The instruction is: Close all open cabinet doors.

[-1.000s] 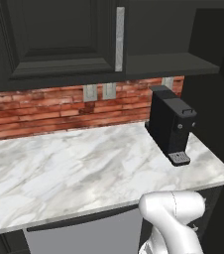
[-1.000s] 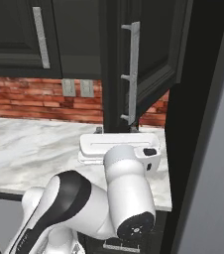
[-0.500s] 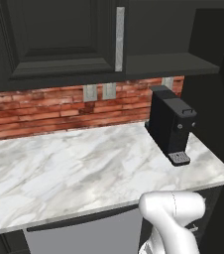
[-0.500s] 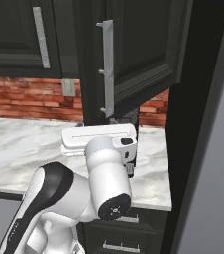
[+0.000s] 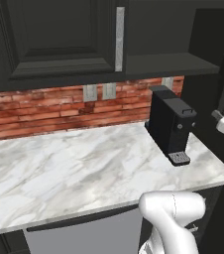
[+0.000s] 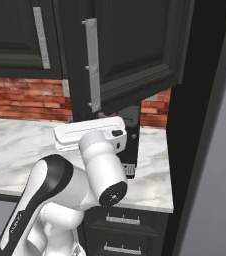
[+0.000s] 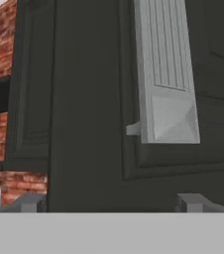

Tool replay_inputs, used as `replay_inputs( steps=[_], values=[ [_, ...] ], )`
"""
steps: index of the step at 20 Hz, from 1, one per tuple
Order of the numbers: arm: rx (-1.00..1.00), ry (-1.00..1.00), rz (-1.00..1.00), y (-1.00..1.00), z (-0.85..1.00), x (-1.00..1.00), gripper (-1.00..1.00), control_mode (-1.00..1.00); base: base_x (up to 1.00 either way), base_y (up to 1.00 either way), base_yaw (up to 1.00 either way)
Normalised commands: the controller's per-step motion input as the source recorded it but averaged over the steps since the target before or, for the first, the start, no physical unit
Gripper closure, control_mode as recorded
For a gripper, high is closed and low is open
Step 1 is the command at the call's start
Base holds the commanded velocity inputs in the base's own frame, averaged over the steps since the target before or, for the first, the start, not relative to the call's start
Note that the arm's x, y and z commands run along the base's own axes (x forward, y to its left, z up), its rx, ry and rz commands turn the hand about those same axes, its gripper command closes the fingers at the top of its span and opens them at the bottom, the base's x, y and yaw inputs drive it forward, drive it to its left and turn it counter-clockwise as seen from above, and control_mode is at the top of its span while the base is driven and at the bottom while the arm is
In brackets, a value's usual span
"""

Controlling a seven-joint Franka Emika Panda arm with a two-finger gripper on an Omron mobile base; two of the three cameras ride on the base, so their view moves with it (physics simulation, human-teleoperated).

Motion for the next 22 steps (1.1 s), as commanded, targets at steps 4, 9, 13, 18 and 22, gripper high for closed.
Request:
replay_inputs(
  steps=[4,9,13,18,22],
  values=[
    [0.00,-0.11,0.17,0.22,-0.19,0.21,-1.00,-1.00,0.00,0.00,0.00],
    [0.00,-0.09,0.18,0.24,-0.15,0.26,-1.00,-1.00,0.00,0.00,0.00],
    [0.00,-0.02,0.08,0.29,-0.04,0.47,-1.00,-1.00,0.00,0.00,0.00],
    [0.00,0.00,-0.02,0.25,0.11,0.49,-1.00,-1.00,0.00,0.00,0.00],
    [0.00,0.01,-0.06,0.11,0.16,0.38,-1.00,-1.00,0.00,0.00,0.00]
  ],
)
